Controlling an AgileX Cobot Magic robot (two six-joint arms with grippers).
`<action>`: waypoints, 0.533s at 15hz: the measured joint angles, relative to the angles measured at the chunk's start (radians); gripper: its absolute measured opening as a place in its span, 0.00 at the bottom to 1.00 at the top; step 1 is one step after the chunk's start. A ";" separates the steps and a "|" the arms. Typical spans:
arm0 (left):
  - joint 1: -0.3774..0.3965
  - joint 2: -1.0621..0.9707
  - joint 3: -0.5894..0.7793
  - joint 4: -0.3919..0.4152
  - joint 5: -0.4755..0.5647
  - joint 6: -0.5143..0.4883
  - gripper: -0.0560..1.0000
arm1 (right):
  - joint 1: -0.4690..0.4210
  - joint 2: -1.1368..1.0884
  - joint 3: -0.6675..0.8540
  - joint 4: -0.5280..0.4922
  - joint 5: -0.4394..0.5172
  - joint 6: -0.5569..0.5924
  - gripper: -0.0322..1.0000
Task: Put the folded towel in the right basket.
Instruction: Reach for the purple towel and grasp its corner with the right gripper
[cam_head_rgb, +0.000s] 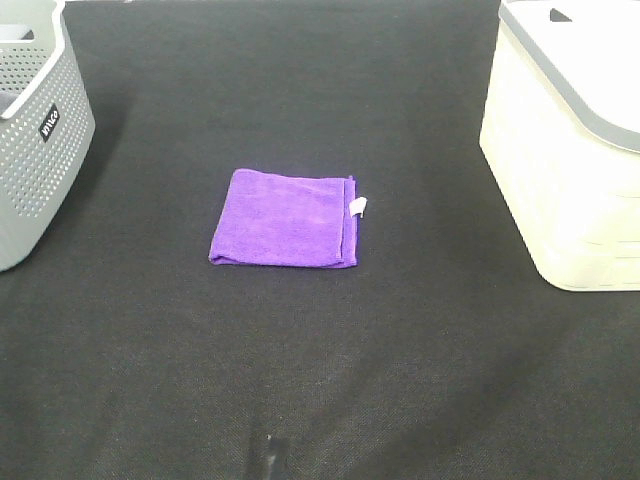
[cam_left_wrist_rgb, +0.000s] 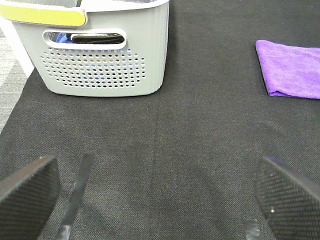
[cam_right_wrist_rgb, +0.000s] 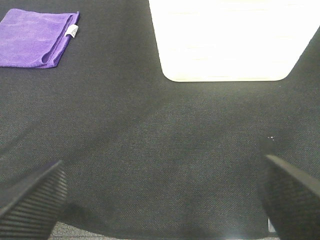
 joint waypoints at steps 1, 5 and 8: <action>0.000 0.000 0.000 0.000 0.000 0.000 0.99 | 0.000 0.000 0.000 0.000 0.000 0.000 0.98; 0.000 0.000 0.000 0.000 0.000 0.000 0.99 | 0.000 0.000 -0.002 0.000 0.000 0.000 0.98; 0.000 0.000 0.000 0.000 0.000 0.000 0.99 | 0.000 0.240 -0.192 0.001 0.034 0.020 0.98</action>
